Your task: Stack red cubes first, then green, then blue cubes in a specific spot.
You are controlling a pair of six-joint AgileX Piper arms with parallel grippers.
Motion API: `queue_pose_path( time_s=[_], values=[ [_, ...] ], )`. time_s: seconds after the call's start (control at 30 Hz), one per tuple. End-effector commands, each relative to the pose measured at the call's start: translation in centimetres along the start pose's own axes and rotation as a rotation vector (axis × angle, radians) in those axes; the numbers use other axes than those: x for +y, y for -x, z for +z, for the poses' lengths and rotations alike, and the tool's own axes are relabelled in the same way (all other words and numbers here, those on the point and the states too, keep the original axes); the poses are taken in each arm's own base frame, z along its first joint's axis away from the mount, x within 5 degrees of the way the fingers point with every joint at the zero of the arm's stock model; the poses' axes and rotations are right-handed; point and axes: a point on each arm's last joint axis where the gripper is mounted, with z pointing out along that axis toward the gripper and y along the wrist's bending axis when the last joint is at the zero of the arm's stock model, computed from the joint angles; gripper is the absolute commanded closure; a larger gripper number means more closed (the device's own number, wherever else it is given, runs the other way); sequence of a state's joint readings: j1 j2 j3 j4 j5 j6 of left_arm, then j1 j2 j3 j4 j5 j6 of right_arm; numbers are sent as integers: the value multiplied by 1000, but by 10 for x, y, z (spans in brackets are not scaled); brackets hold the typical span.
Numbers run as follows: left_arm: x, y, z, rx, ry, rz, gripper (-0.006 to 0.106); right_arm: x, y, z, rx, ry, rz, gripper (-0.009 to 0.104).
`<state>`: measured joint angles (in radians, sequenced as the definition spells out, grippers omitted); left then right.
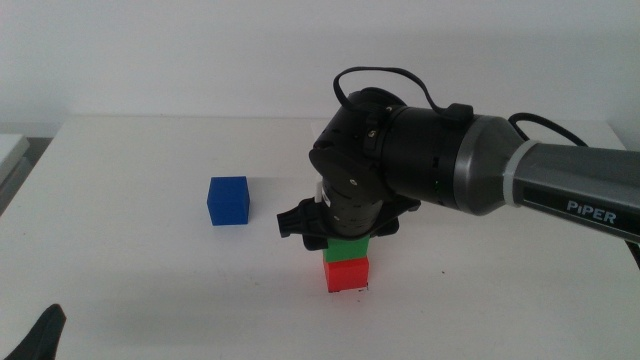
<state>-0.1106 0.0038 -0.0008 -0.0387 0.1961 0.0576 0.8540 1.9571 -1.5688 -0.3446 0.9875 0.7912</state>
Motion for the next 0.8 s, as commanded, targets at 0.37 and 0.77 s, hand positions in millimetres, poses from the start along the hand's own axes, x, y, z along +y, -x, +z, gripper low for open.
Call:
queue_pose_path(
  time_s=[0.37,0.77],
  values=[
    [0,1,0,-17,0,-3,7,0,0,5,-1,-28,29,87],
    [0,1,0,-17,0,-3,7,3,-2,22,18,-58,13,87]
  ],
)
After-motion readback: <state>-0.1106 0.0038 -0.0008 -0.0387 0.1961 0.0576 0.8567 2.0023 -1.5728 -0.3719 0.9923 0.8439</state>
